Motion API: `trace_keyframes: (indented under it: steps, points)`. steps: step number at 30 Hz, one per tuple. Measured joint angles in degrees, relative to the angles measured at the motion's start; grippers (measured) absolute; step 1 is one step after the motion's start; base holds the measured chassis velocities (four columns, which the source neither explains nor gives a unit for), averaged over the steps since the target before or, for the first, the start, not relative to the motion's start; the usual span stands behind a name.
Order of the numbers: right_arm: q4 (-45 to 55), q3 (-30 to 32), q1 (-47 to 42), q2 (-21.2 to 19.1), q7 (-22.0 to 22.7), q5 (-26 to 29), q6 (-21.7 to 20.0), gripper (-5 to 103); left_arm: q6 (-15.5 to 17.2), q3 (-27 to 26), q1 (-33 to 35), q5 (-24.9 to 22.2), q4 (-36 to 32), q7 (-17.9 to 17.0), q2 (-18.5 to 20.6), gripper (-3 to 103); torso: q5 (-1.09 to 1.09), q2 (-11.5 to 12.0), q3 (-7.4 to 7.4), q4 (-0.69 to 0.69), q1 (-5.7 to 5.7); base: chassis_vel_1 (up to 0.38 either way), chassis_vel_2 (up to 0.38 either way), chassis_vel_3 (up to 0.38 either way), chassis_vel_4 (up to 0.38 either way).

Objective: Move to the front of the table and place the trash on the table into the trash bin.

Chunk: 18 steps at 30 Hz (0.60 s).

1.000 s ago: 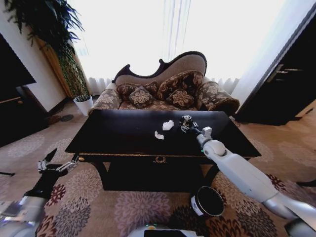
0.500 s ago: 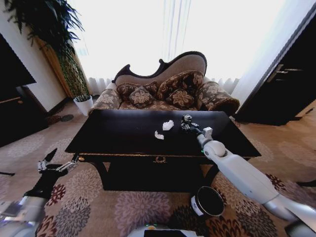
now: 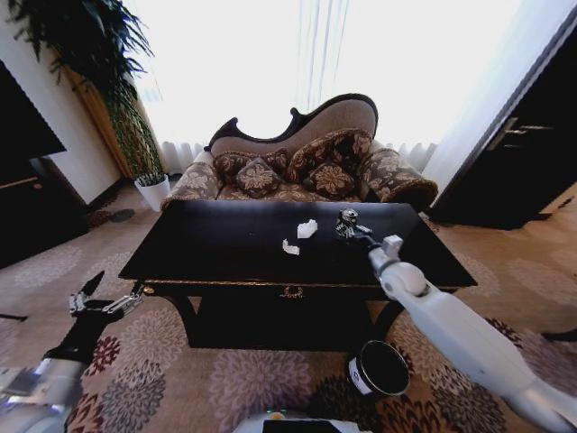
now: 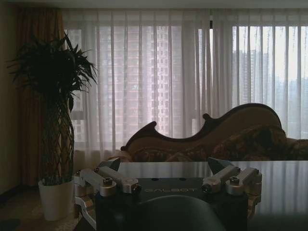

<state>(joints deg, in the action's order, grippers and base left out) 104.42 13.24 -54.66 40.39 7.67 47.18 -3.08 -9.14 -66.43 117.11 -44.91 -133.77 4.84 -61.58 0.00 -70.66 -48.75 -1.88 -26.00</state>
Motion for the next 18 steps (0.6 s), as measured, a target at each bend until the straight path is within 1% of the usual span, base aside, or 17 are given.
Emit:
trace_keyframes:
  steps: [2,3,5,6,7,8,9,12,13,15,16,18]
  points:
    - [2.5,4.5,-4.2,-0.4,-0.1,0.0,0.2,0,0.0,0.0,0.0,0.0,0.0,0.0,0.0,100,-0.01,0.0,0.0,0.0,0.01,0.0,0.0,0.0,0.0]
    - [2.5,4.5,-4.2,-0.4,-0.1,0.0,0.2,0,0.0,0.0,0.0,0.0,0.0,0.0,0.0,100,-0.01,0.0,0.0,0.0,0.01,0.0,0.0,0.0,0.0]
    - [6.1,10.2,-10.4,0.0,-0.2,-0.9,1.1,0,0.0,0.0,0.0,0.0,0.0,0.0,0.0,100,-0.02,0.0,0.0,0.02,0.01,0.0,0.0,0.0,0.0]
    - [7.3,11.9,-12.4,0.6,-0.2,-1.4,1.3,0,0.0,0.0,0.0,0.0,0.0,0.0,0.0,100,-0.02,0.0,0.0,0.02,0.01,0.0,0.0,0.0,0.0]
    - [7.3,11.9,-12.4,0.6,-0.2,-1.4,1.3,0,0.0,0.0,0.0,0.0,0.0,0.0,0.0,100,-0.02,0.0,0.0,0.02,0.01,0.0,0.0,0.0,0.0]
    - [8.9,14.0,-14.9,1.7,-0.3,-2.1,1.4,0,0.0,0.0,0.0,0.0,0.0,0.0,0.0,100,-0.02,0.0,0.0,0.01,0.0,0.0,0.0,0.0,0.0]
    - [11.0,16.7,-18.5,3.7,-0.4,-3.4,1.7,0,0.0,0.0,0.0,0.0,0.0,0.0,0.0,100,0.0,0.0,0.01,0.02,0.01,0.0,0.0,0.0,0.0]
    - [14.6,23.4,-26.2,8.6,-1.3,-7.2,4.0,0,0.0,0.0,0.0,0.0,0.0,0.0,0.0,100,-0.01,0.0,0.01,0.01,0.01,0.0,0.0,0.0,0.0]
    - [14.6,23.4,-26.2,8.6,-1.3,-7.2,4.0,0,0.0,0.0,0.0,0.0,0.0,0.0,0.0,100,-0.01,0.0,0.01,0.01,0.01,0.0,0.0,0.0,0.0]
    - [16.7,28.9,-31.8,12.3,-3.2,-9.8,6.8,0,0.0,0.0,0.0,0.0,0.0,0.0,0.0,100,-0.02,0.0,0.01,0.02,0.01,0.0,0.0,0.0,0.0]
    - [16.7,28.9,-31.8,12.3,-3.2,-9.8,6.8,0,0.0,0.0,0.0,0.0,0.0,0.0,0.0,100,-0.02,0.0,0.01,0.02,0.01,0.0,0.0,0.0,0.0]
    - [18.1,32.7,-36.8,15.5,-5.0,-11.3,9.5,0,0.0,0.0,0.0,0.0,0.0,0.0,0.0,100,-0.01,0.0,0.01,0.01,0.01,0.0,0.0,0.0,0.0]
